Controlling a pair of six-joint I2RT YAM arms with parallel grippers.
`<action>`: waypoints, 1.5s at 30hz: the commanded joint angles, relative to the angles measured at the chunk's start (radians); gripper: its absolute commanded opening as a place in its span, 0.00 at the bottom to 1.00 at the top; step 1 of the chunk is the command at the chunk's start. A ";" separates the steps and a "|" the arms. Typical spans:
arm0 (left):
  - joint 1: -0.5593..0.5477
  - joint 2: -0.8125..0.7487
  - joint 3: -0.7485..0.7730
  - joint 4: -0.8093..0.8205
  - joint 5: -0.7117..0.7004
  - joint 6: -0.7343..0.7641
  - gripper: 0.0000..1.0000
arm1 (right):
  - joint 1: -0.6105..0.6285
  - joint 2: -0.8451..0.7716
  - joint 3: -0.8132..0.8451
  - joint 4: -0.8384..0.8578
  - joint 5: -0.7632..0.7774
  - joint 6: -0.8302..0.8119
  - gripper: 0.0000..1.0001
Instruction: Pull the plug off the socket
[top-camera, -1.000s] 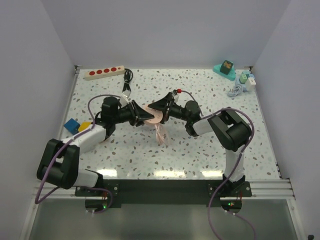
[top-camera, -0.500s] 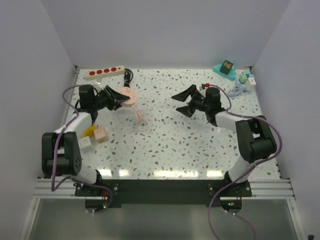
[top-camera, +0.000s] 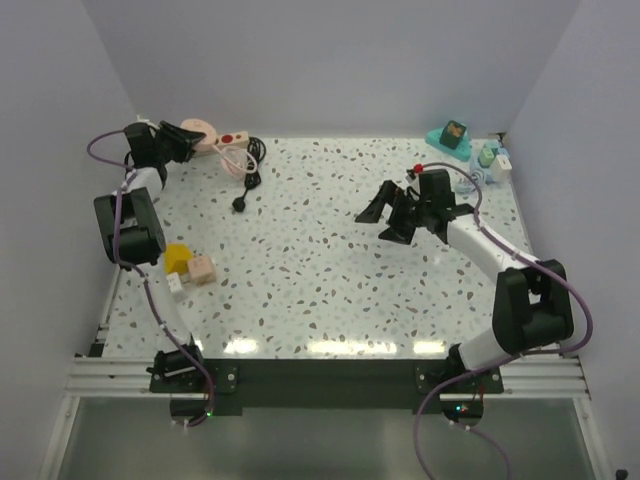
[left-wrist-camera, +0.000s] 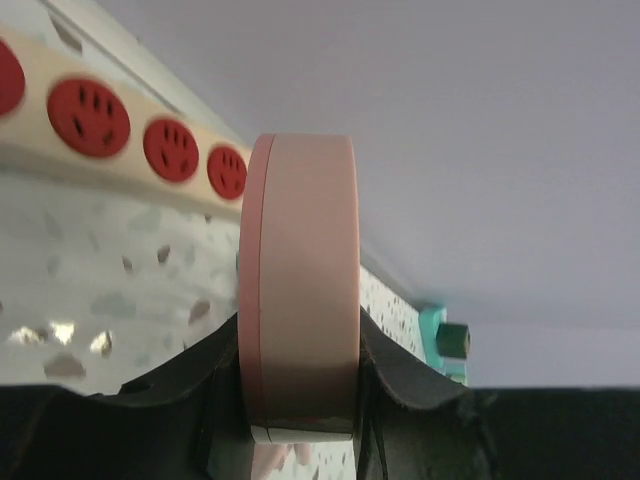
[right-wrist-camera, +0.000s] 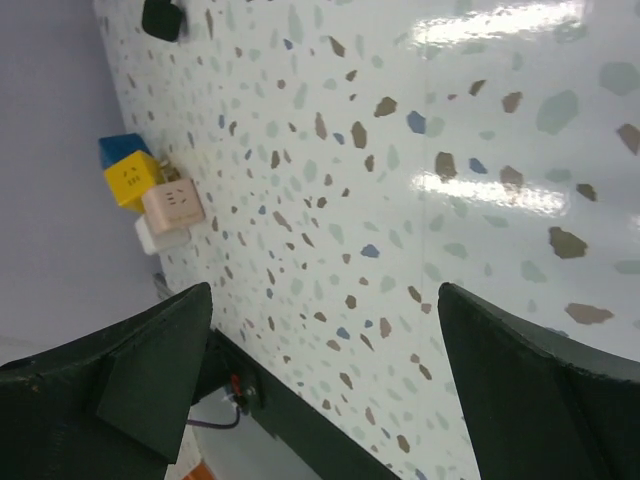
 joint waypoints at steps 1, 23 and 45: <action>0.014 0.142 0.229 0.113 -0.110 -0.074 0.00 | -0.052 -0.013 0.057 -0.128 0.090 -0.093 0.99; 0.019 0.183 0.208 0.151 -0.251 -0.125 1.00 | -0.247 0.322 0.583 -0.310 0.584 -0.118 0.99; -0.105 -0.362 -0.214 -0.199 -0.016 0.309 1.00 | -0.461 0.879 1.235 -0.617 0.804 -0.181 0.92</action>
